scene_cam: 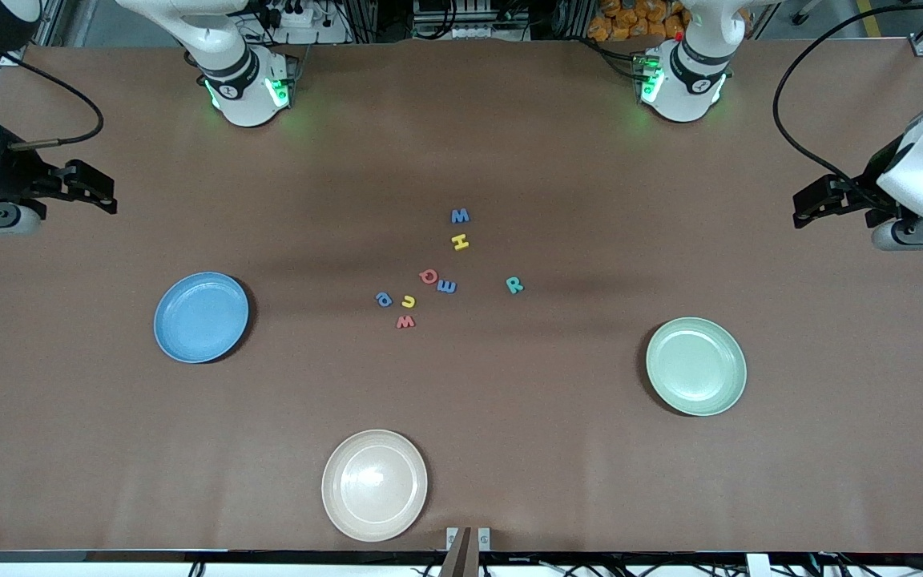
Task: Sort upper and lower case letters into plates
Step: 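Move both grippers down toward the scattered foam letters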
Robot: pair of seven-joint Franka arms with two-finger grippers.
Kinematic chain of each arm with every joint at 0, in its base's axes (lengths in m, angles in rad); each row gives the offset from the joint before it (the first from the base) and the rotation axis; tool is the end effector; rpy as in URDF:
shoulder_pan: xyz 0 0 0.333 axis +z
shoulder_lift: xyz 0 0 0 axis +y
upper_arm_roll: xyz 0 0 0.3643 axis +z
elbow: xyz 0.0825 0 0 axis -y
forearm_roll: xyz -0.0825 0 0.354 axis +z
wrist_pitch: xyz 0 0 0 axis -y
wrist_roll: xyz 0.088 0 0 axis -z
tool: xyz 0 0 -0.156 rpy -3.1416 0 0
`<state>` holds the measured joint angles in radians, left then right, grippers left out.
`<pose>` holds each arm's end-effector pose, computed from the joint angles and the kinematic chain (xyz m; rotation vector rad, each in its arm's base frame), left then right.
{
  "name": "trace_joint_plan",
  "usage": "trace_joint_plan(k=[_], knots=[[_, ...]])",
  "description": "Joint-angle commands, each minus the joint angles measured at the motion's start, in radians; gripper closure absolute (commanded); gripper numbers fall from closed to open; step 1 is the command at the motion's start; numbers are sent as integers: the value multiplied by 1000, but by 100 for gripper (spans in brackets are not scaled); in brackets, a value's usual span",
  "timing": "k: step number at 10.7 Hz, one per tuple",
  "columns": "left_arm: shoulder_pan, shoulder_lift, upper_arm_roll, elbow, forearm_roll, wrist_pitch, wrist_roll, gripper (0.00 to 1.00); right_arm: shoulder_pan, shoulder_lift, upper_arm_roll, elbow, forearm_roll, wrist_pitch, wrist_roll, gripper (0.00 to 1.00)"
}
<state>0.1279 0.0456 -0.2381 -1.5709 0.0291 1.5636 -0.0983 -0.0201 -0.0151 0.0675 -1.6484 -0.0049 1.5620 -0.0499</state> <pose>0.5333 -0.0514 0.5997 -3.1170 0.0195 0.0770 0.5116 0.0238 0.5968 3.1300 0.1525 -0.1118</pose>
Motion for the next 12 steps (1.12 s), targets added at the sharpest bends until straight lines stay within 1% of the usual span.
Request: trace_joint_plan(k=[1,2,3,4,5,6,7,8,9,10,12], knots=[[-43,52,-15,11,-29,38,-3,0,20,68,-3,-10,84,80,10,0],[-69,81,-20,8,-31,64,-64,0,44,119,1,-8,103,131,10,0],[-99,106,-23,3,-31,90,-114,0,87,168,5,-7,103,201,8,0],[-134,118,-24,-35,-34,148,-185,0,122,238,24,-1,105,251,8,0],[-161,119,-26,-94,-53,215,-260,0,129,286,59,-1,103,312,5,0],[-174,119,-27,-148,-64,287,-282,0,141,335,101,2,94,369,-2,0],[-200,122,-27,-199,-73,358,-305,0,161,371,135,4,88,406,7,0],[-230,146,-27,-216,-74,398,-354,0,181,398,141,4,89,414,4,0],[-254,173,-27,-213,-71,414,-389,0,193,427,156,4,86,421,4,0],[-273,194,-27,-218,-69,443,-429,0,209,460,169,-1,70,462,5,0],[-332,244,-26,-254,-63,551,-519,0,265,513,169,-4,-24,542,10,0]])
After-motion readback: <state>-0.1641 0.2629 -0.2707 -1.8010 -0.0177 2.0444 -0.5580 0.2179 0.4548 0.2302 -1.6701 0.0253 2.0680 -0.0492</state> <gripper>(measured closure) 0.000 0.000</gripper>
